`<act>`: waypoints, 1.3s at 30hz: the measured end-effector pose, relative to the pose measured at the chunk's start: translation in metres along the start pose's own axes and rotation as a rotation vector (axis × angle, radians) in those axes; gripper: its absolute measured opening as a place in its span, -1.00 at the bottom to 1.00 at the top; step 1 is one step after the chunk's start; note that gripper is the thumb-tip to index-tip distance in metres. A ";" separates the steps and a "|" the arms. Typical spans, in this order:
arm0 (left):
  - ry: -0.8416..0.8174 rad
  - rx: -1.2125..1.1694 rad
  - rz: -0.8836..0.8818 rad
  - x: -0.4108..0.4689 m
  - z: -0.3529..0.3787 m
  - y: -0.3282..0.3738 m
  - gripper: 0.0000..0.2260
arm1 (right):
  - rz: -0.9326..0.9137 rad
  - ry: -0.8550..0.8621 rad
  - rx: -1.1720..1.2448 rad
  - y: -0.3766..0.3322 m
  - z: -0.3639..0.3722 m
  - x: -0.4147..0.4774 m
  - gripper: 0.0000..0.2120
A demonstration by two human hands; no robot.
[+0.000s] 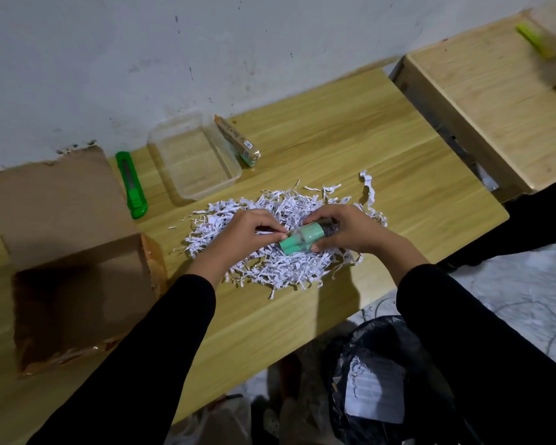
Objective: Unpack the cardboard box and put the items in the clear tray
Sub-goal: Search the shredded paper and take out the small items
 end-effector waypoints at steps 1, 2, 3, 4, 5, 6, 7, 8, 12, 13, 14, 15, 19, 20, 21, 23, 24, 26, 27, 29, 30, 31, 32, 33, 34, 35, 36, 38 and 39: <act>-0.012 0.007 0.007 0.002 0.000 0.001 -0.86 | 0.002 -0.002 -0.004 0.000 0.000 0.000 -0.52; -0.025 0.011 0.012 0.003 0.000 0.002 -0.86 | 0.003 -0.002 -0.005 0.000 0.000 0.000 -0.52; -0.039 0.017 0.012 0.004 0.000 0.002 -0.86 | 0.004 -0.003 -0.006 0.000 0.000 0.001 -0.52; -0.054 0.024 0.013 0.006 0.000 0.002 -0.86 | 0.004 -0.003 -0.007 0.000 0.001 0.001 -0.52; -0.070 0.034 0.014 0.008 0.000 0.001 -0.86 | 0.002 -0.004 -0.008 0.000 0.001 0.001 -0.52; -0.085 0.047 0.020 0.009 0.000 0.002 -0.87 | 0.002 -0.006 -0.009 0.000 0.000 0.002 -0.52; -0.097 0.063 0.028 0.011 0.001 0.002 -0.88 | 0.002 -0.007 -0.012 0.001 0.000 0.002 -0.52; -0.107 0.079 0.037 0.012 0.001 0.003 -0.88 | 0.000 -0.008 -0.016 0.001 0.000 0.003 -0.52; -0.120 0.124 0.047 0.014 0.002 0.004 -0.88 | -0.001 -0.009 -0.020 0.003 0.000 0.004 -0.52; -0.118 0.120 0.049 0.014 0.002 0.005 -0.88 | 0.001 -0.009 -0.017 0.003 0.000 0.003 -0.52; -0.115 0.116 0.051 0.013 0.003 0.005 -0.88 | 0.001 -0.008 -0.015 0.003 0.000 0.003 -0.52; -0.111 0.112 0.052 0.012 0.003 0.005 -0.87 | -0.001 -0.009 -0.013 0.003 0.000 0.003 -0.52; -0.071 0.074 0.020 0.003 0.003 0.003 -0.84 | -0.006 -0.012 -0.003 0.001 -0.001 0.002 -0.51; -0.044 0.072 0.012 0.000 0.002 0.003 -0.84 | -0.007 -0.010 -0.005 0.001 -0.001 0.001 -0.51; -0.011 0.074 0.000 -0.004 0.002 0.002 -0.84 | -0.011 -0.003 -0.009 0.000 -0.002 0.000 -0.52; 0.063 0.099 -0.029 -0.013 0.001 0.000 -0.83 | -0.017 0.021 -0.004 0.000 -0.005 -0.002 -0.53; 0.094 0.118 -0.042 -0.017 0.001 -0.002 -0.82 | -0.020 0.039 0.001 0.000 -0.007 -0.004 -0.53; 0.146 0.165 -0.048 -0.026 0.001 -0.006 -0.79 | -0.024 0.069 0.000 0.000 -0.013 -0.008 -0.54; 0.166 0.202 -0.039 -0.029 0.001 -0.008 -0.78 | -0.029 0.082 0.001 -0.001 -0.017 -0.011 -0.54; 0.178 0.307 -0.030 -0.032 0.003 -0.011 -0.72 | -0.047 0.131 0.021 -0.004 -0.027 -0.016 -0.53; 0.165 0.359 -0.042 -0.033 0.006 -0.013 -0.68 | -0.056 0.165 0.054 -0.006 -0.032 -0.018 -0.53; 0.148 0.405 -0.062 -0.034 0.008 -0.013 -0.64 | -0.064 0.200 0.102 -0.008 -0.037 -0.019 -0.53; 0.134 0.446 -0.083 -0.034 0.011 -0.014 -0.61 | -0.071 0.234 0.146 -0.011 -0.042 -0.020 -0.52; 0.126 0.482 -0.102 -0.035 0.013 -0.014 -0.59 | -0.078 0.272 0.176 -0.015 -0.046 -0.019 -0.52; 0.121 0.511 -0.119 -0.035 0.015 -0.014 -0.57 | -0.083 0.307 0.209 -0.019 -0.050 -0.017 -0.52; 0.114 0.534 -0.131 -0.035 0.017 -0.014 -0.53 | -0.083 0.340 0.259 -0.023 -0.053 -0.014 -0.53; 0.110 0.551 -0.136 -0.035 0.019 -0.013 -0.49 | -0.081 0.370 0.319 -0.028 -0.056 -0.010 -0.55; 0.108 0.575 -0.138 -0.034 0.021 -0.010 -0.43 | -0.081 0.441 0.388 -0.038 -0.060 0.000 -0.62; 0.112 0.584 -0.137 -0.034 0.022 -0.009 -0.41 | -0.079 0.480 0.380 -0.043 -0.061 0.007 -0.67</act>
Point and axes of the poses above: each hand's wrist, its own x-axis towards the middle knuckle, its own z-axis out of the palm, y = z × x, the point moved 7 cm from there along x, towards the middle knuckle, and after that the axes turned 6 degrees about x, right-handed, at the moved point
